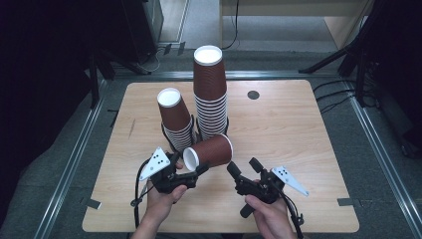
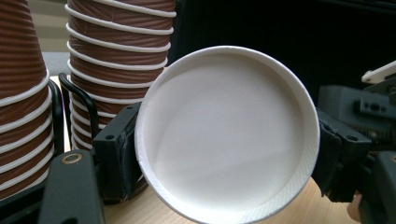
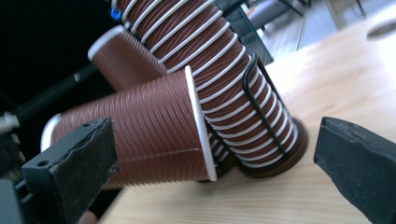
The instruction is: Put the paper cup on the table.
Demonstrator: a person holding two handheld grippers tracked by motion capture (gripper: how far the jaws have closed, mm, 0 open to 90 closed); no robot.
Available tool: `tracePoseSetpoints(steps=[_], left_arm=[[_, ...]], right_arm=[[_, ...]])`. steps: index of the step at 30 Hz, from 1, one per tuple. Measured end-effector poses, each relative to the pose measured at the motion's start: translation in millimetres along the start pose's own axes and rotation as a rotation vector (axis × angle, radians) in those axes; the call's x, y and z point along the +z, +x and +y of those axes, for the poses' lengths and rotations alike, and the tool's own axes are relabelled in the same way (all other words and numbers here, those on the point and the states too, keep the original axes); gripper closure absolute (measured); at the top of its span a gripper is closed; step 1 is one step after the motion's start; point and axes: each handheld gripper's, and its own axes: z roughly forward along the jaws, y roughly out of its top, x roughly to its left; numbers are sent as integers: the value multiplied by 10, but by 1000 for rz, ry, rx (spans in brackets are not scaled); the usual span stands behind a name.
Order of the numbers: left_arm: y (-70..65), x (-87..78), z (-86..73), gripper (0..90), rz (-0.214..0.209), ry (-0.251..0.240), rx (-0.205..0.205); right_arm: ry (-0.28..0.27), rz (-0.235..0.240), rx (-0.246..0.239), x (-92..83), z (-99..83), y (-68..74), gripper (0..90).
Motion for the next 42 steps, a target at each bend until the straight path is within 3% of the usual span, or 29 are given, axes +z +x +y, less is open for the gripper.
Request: tracePoseSetpoints(steps=[2, 8, 11, 14, 20, 22, 28, 38, 42], left_arm=[[-6, 3, -3, 234, -1, -4, 1], [-34, 21, -23, 234, -1, -1, 9], [-50, 34, -40, 234, -3, -8, 9], [-57, 40, -49, 234, -3, -10, 14], [-71, 52, -72, 233, -1, -19, 12], [-79, 56, -77, 233, -2, -18, 16], [-106, 65, -91, 233, -4, -29, 23], [-135, 63, -91, 234, -7, -38, 36], [-144, 63, -93, 234, -13, -36, 43]], right_arm=[[3, 12, 83, 7, -13, 16, 0], [-1, 40, 214, 14, -83, 84, 0], [3, 56, 340, 29, -107, 76, 0], [21, 40, 463, 39, -135, 71, 0], [19, 33, 629, 119, -183, 91, 0], [-7, 60, 686, 127, -190, 112, 0], [-4, 55, 774, 176, -233, 185, 0], [8, -2, 822, 328, -232, 241, 0], [-1, 5, 847, 365, -208, 255, 0]])
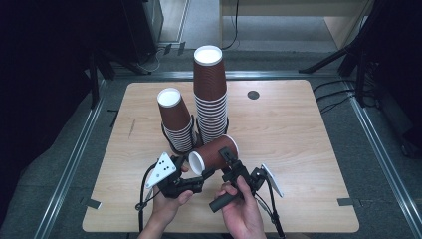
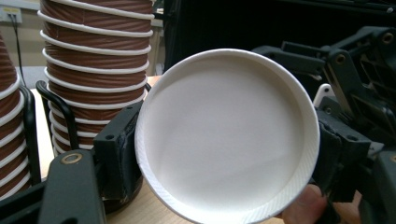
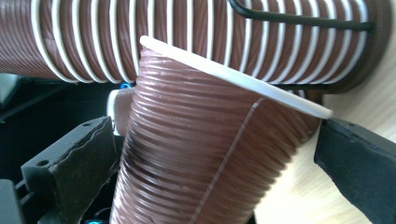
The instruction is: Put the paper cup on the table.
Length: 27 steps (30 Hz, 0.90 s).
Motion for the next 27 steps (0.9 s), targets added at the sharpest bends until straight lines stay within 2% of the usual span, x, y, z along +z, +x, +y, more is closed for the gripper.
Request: tracePoseSetpoints(steps=[7, 8, 19, 24, 27], left_arm=[[-43, 25, -14, 234, -17, 10, 18], [-47, 29, -16, 234, -19, 12, 19], [-40, 63, -43, 231, -29, 29, 13], [-25, 71, -68, 227, -34, 33, 4], [-27, 71, -69, 224, -35, 37, 3]], right_arm=[[-23, -33, 18, 48, 3, 11, 0], [-25, -32, 32, 51, 11, 11, 0], [-57, -23, 54, 55, 40, -17, 51], [-55, -16, 47, 62, 44, -31, 77], [-67, -13, 20, 58, 34, -32, 82]])
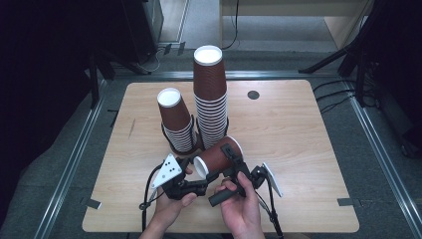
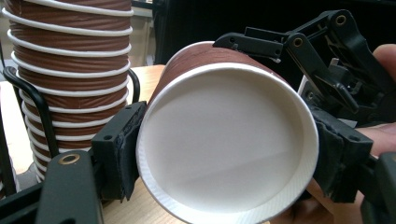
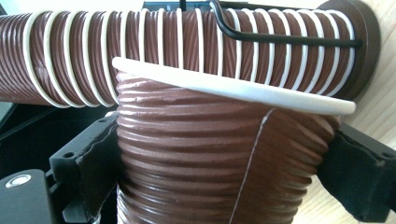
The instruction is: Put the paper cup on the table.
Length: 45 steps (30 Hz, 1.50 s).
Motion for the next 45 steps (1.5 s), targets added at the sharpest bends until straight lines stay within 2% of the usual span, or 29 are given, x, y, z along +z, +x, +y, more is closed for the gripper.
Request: tracePoseSetpoints(steps=[12, 26, 31, 33, 43, 45], left_arm=[[-9, -2, -1, 218, -1, -6, 10], [3, -5, 7, 213, -8, 9, -22], [-1, -1, 14, 158, -1, 25, -20], [-1, -1, 16, 142, -2, 28, -19], [-11, -22, 38, 131, 2, 27, -12], [-8, -22, 42, 99, 10, 32, -15]], right_arm=[[-11, 38, -56, -12, -13, -11, 92], [-17, 62, -125, -7, -15, -30, 95], [-21, 59, -152, -15, -21, -46, 125], [-18, 66, -149, -20, -28, -43, 125], [-31, 68, -179, -23, -13, -75, 129], [-38, 68, -188, -31, 7, -59, 129]])
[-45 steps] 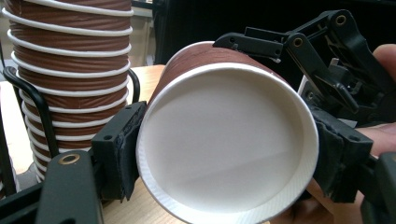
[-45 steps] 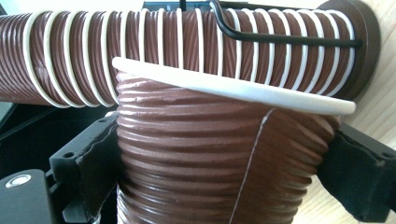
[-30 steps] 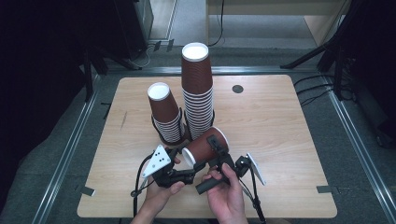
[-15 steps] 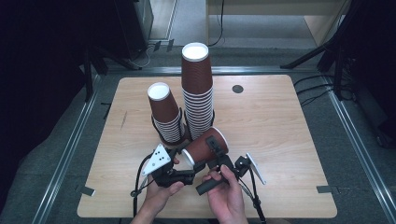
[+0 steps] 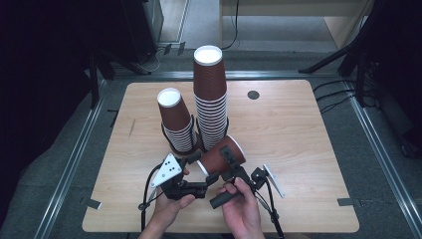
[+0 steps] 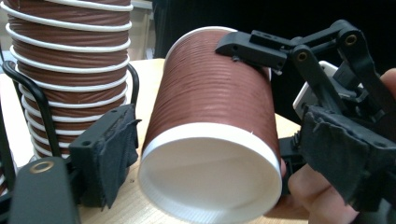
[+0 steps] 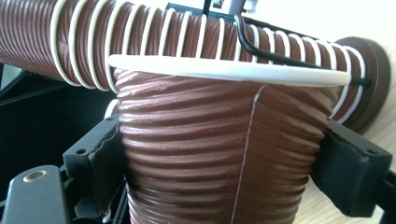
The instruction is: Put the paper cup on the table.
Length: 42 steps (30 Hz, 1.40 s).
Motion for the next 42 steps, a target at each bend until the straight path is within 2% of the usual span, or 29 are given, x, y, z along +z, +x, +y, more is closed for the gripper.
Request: tracePoseSetpoints(steps=[4, 7, 14, 18, 21, 25, 29, 31, 33, 36, 38, 42], left_arm=[[1, -9, 3, 80, -1, 4, -1], [0, -31, 12, 79, 1, 5, 2], [60, -99, -5, 62, 32, 12, -6], [118, -122, -38, 28, 58, 12, -30], [142, -151, -79, 20, 85, 10, -34], [194, -238, -134, 5, 93, 9, -31], [298, -362, -182, 5, 116, 0, -56], [354, -432, -215, 5, 141, -9, -70], [405, -499, -247, 5, 162, -10, -81], [476, -599, -293, 5, 185, -1, -90], [530, -657, -315, 5, 203, 10, -98], [625, -774, -343, 5, 243, 5, -135]], right_arm=[[-17, 10, -27, -17, 53, 26, 129], [-42, 0, -60, -30, 95, 24, 130], [-110, -38, -225, -62, 280, -26, 130], [-120, -65, -284, -73, 379, -66, 131], [-125, -82, -354, -75, 466, -67, 132], [-142, -66, -458, -74, 600, -23, 136], [-163, -67, -561, -62, 712, 15, 134], [-180, -73, -612, -52, 767, 17, 134], [-188, -89, -658, -44, 812, 12, 134], [-191, -115, -772, -33, 854, 5, 134], [-189, -120, -798, -32, 877, 10, 134], [-209, -168, -914, -13, 923, 13, 133]])
